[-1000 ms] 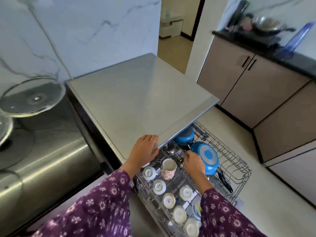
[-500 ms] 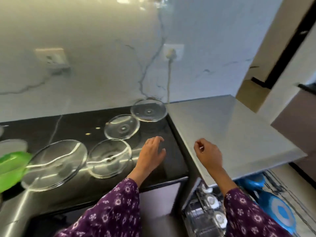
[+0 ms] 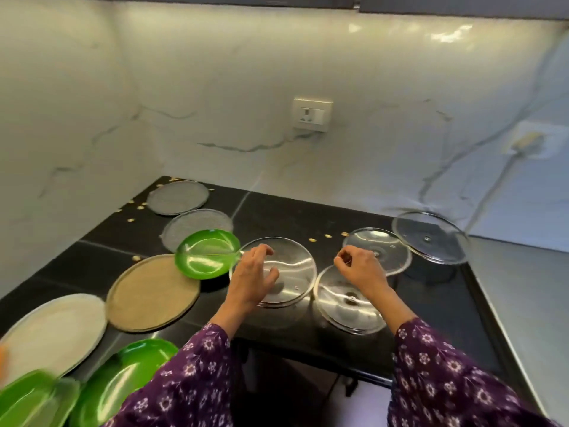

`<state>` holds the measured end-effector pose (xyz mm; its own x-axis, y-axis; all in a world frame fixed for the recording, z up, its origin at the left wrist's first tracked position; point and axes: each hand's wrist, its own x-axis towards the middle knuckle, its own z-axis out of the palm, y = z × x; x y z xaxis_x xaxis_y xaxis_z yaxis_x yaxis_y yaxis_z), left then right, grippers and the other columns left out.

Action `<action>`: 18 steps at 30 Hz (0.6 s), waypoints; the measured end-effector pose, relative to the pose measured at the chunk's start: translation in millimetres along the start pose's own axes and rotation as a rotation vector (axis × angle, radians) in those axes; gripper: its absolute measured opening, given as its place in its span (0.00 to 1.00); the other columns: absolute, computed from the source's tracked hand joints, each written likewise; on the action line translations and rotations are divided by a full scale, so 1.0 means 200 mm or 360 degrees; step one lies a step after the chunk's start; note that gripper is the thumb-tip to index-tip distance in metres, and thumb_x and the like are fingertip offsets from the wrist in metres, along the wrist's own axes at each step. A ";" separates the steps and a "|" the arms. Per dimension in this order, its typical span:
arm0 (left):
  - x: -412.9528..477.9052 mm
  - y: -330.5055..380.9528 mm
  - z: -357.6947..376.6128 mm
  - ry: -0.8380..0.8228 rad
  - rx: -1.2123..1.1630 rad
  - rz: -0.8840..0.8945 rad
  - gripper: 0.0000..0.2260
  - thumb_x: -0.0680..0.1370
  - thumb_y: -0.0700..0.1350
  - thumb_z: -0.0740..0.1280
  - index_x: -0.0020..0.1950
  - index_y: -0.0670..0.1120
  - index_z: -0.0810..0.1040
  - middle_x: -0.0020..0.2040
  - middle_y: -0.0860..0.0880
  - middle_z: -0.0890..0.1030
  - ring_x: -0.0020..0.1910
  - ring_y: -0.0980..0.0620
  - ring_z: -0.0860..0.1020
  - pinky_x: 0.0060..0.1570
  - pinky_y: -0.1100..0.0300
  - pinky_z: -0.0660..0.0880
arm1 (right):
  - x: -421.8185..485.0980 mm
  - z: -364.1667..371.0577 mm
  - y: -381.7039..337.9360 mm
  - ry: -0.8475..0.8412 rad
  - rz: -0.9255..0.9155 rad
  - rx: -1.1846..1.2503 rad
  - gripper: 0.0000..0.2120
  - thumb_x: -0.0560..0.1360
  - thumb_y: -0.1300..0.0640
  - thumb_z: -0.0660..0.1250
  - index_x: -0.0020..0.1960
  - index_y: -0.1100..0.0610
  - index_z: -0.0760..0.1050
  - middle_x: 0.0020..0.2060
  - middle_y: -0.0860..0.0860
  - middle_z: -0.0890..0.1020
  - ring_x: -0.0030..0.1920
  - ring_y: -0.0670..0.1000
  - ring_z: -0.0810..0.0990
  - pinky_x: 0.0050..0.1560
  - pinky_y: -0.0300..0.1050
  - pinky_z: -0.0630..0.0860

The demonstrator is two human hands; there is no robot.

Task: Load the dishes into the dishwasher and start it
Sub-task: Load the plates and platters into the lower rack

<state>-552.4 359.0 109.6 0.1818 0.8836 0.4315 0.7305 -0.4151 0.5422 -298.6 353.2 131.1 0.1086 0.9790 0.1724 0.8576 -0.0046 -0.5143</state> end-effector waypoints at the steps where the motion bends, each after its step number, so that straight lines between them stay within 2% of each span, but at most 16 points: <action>1: -0.03 -0.08 -0.05 0.0012 0.0021 -0.0070 0.14 0.71 0.43 0.70 0.55 0.44 0.74 0.51 0.48 0.77 0.52 0.48 0.76 0.54 0.58 0.70 | 0.04 0.07 -0.06 -0.0068 -0.0018 0.0016 0.06 0.74 0.52 0.66 0.44 0.55 0.78 0.37 0.51 0.81 0.39 0.51 0.79 0.39 0.42 0.74; 5: -0.12 -0.36 -0.21 0.0000 0.0040 -0.0378 0.13 0.72 0.43 0.71 0.54 0.44 0.74 0.50 0.47 0.77 0.50 0.47 0.76 0.51 0.55 0.72 | 0.15 0.29 -0.26 -0.0310 0.0046 0.0002 0.08 0.73 0.51 0.66 0.46 0.54 0.76 0.42 0.51 0.80 0.42 0.51 0.78 0.43 0.46 0.75; 8: -0.16 -0.48 -0.26 -0.0045 0.0012 -0.0529 0.13 0.73 0.45 0.70 0.55 0.44 0.72 0.51 0.48 0.77 0.51 0.49 0.75 0.50 0.57 0.73 | 0.20 0.42 -0.36 -0.0423 0.0136 -0.0046 0.08 0.72 0.51 0.66 0.48 0.55 0.76 0.44 0.51 0.79 0.45 0.52 0.78 0.46 0.46 0.75; 11: -0.18 -0.56 -0.26 -0.0084 -0.0002 -0.0649 0.14 0.73 0.47 0.69 0.55 0.45 0.71 0.50 0.50 0.76 0.49 0.51 0.75 0.48 0.57 0.74 | 0.22 0.50 -0.43 -0.0477 0.0101 -0.0095 0.10 0.70 0.52 0.66 0.49 0.55 0.77 0.46 0.52 0.80 0.48 0.53 0.79 0.47 0.47 0.76; 15: -0.19 -0.63 -0.25 -0.0109 -0.0101 -0.0779 0.13 0.72 0.47 0.70 0.53 0.46 0.72 0.47 0.50 0.76 0.46 0.51 0.75 0.46 0.57 0.73 | 0.25 0.59 -0.51 -0.0505 0.0036 -0.0159 0.13 0.71 0.53 0.66 0.53 0.55 0.77 0.50 0.52 0.80 0.52 0.53 0.77 0.44 0.41 0.70; 18: -0.21 -0.69 -0.27 -0.0095 -0.0171 -0.0892 0.14 0.72 0.46 0.70 0.55 0.45 0.72 0.49 0.49 0.76 0.48 0.50 0.75 0.50 0.54 0.74 | 0.26 0.66 -0.58 -0.0535 -0.0054 -0.0108 0.12 0.72 0.54 0.66 0.54 0.57 0.77 0.51 0.53 0.80 0.51 0.53 0.78 0.49 0.45 0.74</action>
<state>-696.3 367.8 55.9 -0.1752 0.9844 0.0173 0.6555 0.1035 0.7480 -458.4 431.6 88.2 -0.0825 0.9912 -0.1037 0.8906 0.0267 -0.4539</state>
